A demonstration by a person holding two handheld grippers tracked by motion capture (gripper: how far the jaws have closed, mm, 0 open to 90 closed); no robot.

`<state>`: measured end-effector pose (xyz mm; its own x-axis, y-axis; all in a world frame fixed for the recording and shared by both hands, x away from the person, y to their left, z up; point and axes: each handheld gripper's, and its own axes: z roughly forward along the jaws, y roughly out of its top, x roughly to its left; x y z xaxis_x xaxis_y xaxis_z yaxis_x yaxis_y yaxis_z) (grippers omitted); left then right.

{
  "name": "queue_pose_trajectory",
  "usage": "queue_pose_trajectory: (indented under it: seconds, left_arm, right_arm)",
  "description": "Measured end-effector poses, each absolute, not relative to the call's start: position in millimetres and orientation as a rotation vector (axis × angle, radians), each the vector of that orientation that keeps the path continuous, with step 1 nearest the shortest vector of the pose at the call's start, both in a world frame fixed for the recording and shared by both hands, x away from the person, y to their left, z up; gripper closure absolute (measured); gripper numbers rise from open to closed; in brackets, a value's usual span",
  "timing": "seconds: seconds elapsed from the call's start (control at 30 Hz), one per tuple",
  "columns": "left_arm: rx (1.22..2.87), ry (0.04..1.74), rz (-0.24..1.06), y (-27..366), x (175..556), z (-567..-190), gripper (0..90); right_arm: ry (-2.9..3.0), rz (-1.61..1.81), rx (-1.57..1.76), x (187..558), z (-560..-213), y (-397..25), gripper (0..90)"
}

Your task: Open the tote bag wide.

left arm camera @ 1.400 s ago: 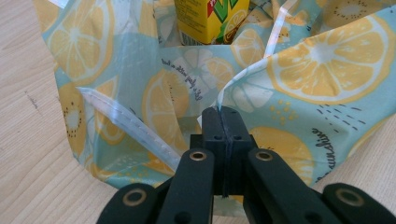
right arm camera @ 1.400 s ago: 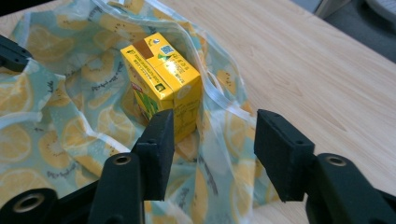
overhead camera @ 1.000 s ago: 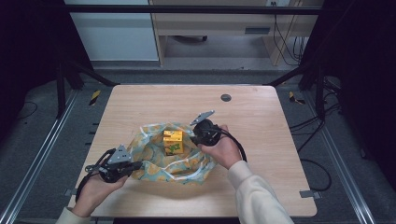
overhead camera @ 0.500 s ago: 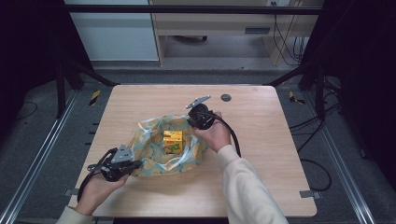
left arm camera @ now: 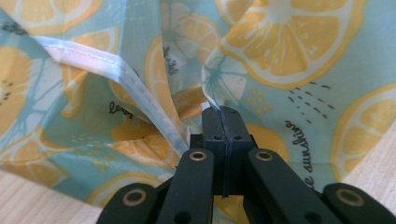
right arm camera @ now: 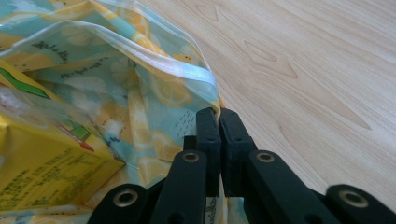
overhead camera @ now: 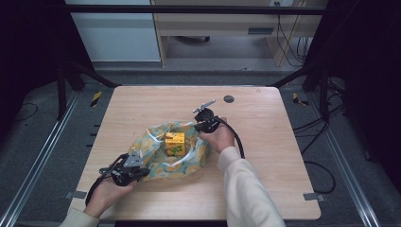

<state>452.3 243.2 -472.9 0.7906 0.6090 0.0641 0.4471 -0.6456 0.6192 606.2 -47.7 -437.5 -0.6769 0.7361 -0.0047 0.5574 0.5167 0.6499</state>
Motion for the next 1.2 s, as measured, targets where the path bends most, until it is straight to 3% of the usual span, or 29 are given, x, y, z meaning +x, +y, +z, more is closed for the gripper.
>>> queue_pose_trajectory:
  seconds: [0.23,0.47,0.8,0.97,1.2]
  left_arm:
    - [2.390,0.766,0.347,240,451,-475,90.0]
    - [2.363,0.764,0.378,241,449,-473,88.8]
    - [2.221,0.763,0.544,251,441,-449,62.8]
    - [2.140,0.744,0.580,257,435,-426,53.2]
    - [2.084,0.768,0.654,258,447,-405,44.3]
  right_arm:
    - [2.470,0.905,1.112,605,-439,-54,83.5]
    - [2.430,0.933,1.110,601,-431,-55,66.6]
    - [2.307,1.028,1.088,579,-384,-67,36.2]
    - [2.270,1.083,1.047,553,-363,-76,30.6]
    - [2.268,1.109,0.986,508,-362,-83,25.2]
